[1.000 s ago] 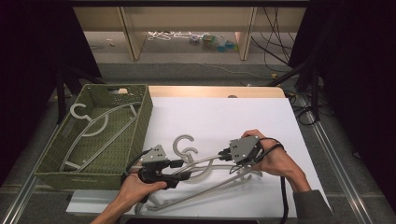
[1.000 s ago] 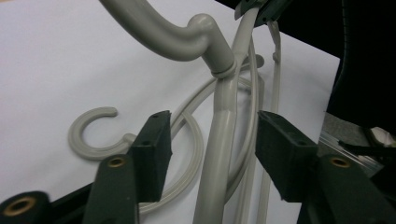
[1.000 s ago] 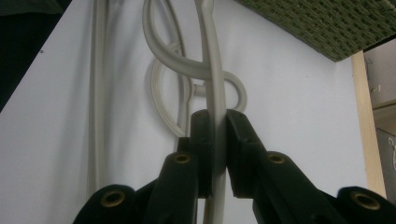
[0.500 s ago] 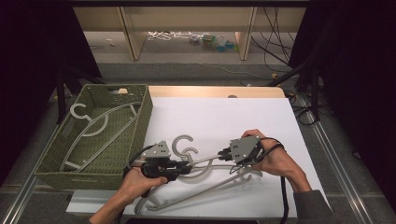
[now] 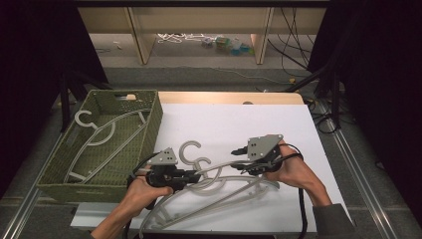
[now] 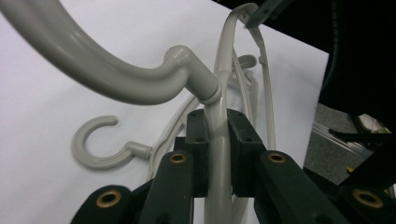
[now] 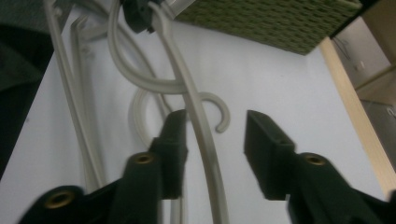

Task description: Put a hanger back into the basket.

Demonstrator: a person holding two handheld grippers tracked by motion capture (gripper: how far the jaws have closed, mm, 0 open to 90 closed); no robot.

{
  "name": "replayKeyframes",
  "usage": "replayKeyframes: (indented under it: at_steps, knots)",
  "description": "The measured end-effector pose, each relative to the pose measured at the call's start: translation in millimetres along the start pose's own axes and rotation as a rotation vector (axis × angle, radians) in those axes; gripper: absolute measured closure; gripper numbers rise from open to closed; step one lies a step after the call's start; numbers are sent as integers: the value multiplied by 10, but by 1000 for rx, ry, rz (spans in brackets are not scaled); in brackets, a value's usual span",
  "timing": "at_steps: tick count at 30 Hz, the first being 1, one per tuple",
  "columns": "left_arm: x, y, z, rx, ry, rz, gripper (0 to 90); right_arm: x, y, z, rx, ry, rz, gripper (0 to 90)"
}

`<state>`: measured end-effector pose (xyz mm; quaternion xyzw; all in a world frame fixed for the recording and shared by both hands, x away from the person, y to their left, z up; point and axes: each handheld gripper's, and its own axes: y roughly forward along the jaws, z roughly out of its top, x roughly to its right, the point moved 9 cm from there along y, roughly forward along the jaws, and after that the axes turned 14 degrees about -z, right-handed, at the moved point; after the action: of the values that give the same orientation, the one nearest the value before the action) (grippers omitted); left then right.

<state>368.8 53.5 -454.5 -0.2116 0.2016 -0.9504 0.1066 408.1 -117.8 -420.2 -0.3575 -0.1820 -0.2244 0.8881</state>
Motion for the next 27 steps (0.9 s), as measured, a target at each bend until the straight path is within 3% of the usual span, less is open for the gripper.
replayKeyframes:
  at_steps: [2, 6, 8, 12, 21, 27]
  knots:
    - [-25, -33, 6, 15, -20, -1, 803, 41, -28, 48, 14, 126, -41, 423]
    - [-64, -115, 41, 40, -34, 28, 803, 174, -68, 59, 54, 362, -152, 339]
    - [-88, -156, 61, 50, -40, 32, 802, 208, -102, 59, 89, 412, -192, 287]
    - [-140, -238, 97, 71, -52, 50, 802, 260, -200, 57, 145, 492, -272, 219]
    - [-200, -385, 216, 116, -79, 71, 802, 153, -351, -67, 215, 582, -408, 206]
    - [-286, -502, 292, 156, -114, 94, 802, -22, -409, -127, 227, 591, -418, 207]
